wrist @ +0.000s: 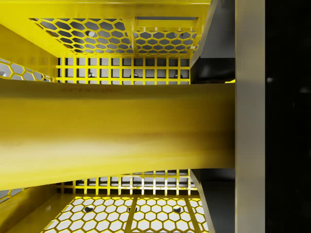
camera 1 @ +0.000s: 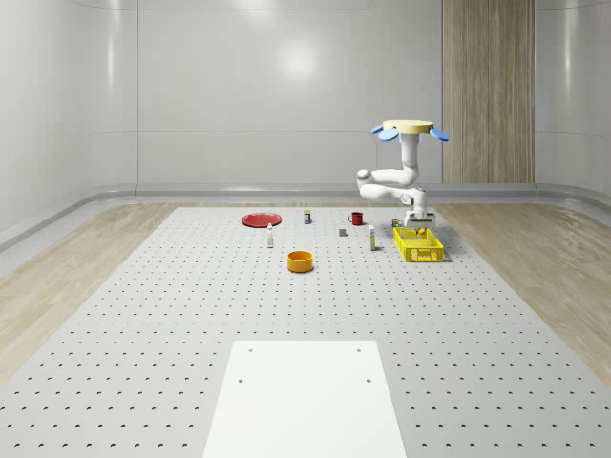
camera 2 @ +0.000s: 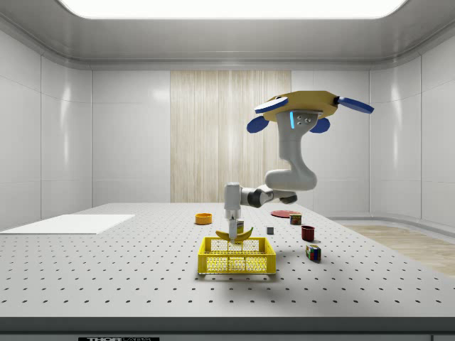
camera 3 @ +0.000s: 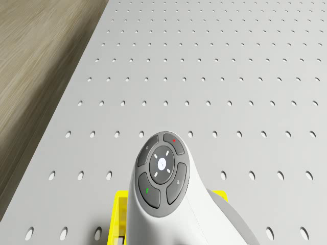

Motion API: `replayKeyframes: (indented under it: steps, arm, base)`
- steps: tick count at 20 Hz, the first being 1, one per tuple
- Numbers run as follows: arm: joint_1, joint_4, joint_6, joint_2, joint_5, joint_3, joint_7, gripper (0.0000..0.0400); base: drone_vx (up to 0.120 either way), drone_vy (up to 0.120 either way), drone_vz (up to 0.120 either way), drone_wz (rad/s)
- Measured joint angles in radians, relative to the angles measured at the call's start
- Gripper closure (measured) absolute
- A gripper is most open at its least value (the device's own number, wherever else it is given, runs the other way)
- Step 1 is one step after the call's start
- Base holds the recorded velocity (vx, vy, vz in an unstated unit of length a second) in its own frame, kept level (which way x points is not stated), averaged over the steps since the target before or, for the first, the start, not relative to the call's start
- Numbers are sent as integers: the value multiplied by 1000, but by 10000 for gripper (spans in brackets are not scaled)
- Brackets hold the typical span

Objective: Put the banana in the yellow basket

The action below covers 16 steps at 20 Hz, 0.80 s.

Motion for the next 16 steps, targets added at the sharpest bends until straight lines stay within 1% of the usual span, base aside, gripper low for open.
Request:
replayKeyframes:
  steps: [8, 13, 16]
  arm:
    - [24, 29, 42, -12, -66, -72, -42, 211]
    - [25, 53, 66, -12, -113, -121, -55, 211]
    - [24, 62, 74, -9, -133, -141, -60, 211]
  base:
    - [0, 0, 0, 0]
    - [0, 0, 0, 0]
    - [0, 0, 0, 0]
